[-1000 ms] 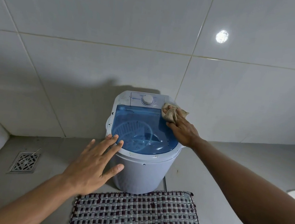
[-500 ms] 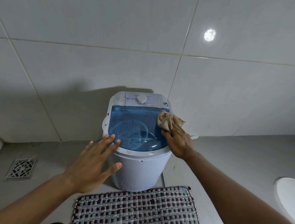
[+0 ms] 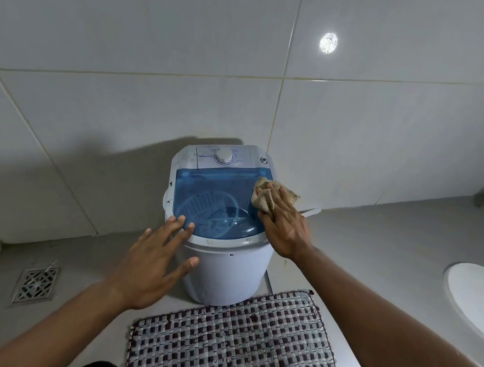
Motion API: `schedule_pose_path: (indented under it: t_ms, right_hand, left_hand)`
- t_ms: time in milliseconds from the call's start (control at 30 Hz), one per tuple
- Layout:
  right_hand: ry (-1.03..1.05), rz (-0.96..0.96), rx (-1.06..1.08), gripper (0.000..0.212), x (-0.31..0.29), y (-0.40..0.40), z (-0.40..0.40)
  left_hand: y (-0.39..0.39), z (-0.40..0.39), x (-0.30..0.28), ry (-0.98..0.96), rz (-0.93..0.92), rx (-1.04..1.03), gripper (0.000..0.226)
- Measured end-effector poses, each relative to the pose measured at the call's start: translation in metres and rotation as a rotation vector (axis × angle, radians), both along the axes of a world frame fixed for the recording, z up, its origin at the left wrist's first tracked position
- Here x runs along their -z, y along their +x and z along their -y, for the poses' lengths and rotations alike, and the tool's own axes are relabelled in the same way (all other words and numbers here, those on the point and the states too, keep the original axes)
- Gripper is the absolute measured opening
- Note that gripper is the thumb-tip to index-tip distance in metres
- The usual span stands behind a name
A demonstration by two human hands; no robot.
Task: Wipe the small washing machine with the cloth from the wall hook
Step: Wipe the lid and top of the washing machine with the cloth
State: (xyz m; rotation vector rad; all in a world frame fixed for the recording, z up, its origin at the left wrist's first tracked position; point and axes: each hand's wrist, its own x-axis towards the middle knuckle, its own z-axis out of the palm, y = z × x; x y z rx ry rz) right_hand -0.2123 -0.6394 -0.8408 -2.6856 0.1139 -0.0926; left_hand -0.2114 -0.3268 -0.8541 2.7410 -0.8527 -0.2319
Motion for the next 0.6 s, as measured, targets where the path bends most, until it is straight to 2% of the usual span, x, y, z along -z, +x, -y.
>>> schedule_pose_path:
  t_ms: [600]
  right_hand:
    - [0.006,0.044,0.201,0.063,0.009,-0.038,-0.058]
  left_hand:
    - [-0.001,0.000,-0.005,-0.007,-0.006,0.012,0.091]
